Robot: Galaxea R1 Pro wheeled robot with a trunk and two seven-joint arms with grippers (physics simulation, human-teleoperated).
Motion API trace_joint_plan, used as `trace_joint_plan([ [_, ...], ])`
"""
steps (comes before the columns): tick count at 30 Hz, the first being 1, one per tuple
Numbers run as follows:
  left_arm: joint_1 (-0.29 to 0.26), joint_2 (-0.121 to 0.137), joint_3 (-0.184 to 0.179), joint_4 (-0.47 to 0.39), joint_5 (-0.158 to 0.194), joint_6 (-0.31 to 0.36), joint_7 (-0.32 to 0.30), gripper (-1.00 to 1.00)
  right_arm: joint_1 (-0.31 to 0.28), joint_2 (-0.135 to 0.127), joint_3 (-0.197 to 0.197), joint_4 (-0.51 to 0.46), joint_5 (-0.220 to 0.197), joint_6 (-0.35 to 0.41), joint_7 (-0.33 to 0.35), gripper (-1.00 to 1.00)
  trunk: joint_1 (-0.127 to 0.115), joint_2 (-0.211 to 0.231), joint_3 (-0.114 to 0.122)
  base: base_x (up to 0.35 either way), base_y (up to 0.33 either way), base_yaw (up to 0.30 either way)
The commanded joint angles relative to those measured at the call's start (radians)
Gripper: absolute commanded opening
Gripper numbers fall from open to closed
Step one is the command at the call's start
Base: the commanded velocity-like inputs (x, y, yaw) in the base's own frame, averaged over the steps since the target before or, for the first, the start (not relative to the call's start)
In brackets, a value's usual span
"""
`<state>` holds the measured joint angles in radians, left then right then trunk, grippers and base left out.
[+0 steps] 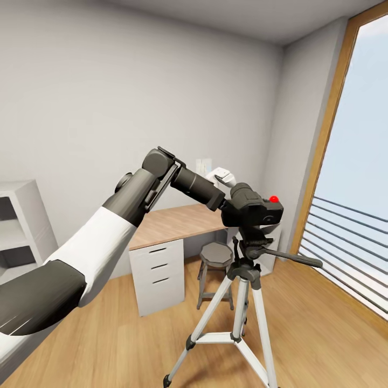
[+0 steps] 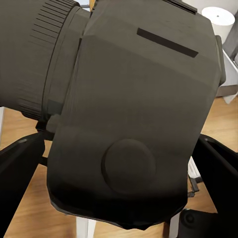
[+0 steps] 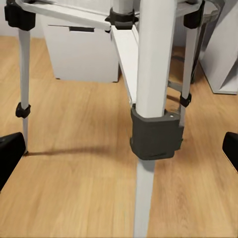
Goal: Attach the digital camera to the camera tripod in the bedroom.
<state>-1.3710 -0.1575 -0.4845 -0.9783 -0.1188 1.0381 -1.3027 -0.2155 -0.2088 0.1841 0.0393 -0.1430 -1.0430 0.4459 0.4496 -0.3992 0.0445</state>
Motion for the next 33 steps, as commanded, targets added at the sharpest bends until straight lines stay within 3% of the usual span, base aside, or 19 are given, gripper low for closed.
trace_joint_plan([
  [1,0.0,-0.001,0.001,0.0,-0.01,0.009,-0.009,-1.0,-0.001,0.0,0.008,-0.002,-0.01,-0.004,0.005,1.0,0.0,-0.001,0.0,0.0,0.0,0.0],
  [27,0.0,-0.001,0.001,0.008,-0.01,0.009,-0.009,-1.0,-0.001,0.011,0.006,-0.143,-0.01,-0.004,0.002,1.0,0.0,-0.001,0.0,0.0,0.0,0.0],
  [33,0.0,-0.001,0.0,0.012,-0.01,0.009,-0.009,-1.0,-0.001,0.026,0.005,-0.163,-0.009,-0.004,0.001,1.0,0.0,-0.001,0.0,0.0,0.0,0.0],
])
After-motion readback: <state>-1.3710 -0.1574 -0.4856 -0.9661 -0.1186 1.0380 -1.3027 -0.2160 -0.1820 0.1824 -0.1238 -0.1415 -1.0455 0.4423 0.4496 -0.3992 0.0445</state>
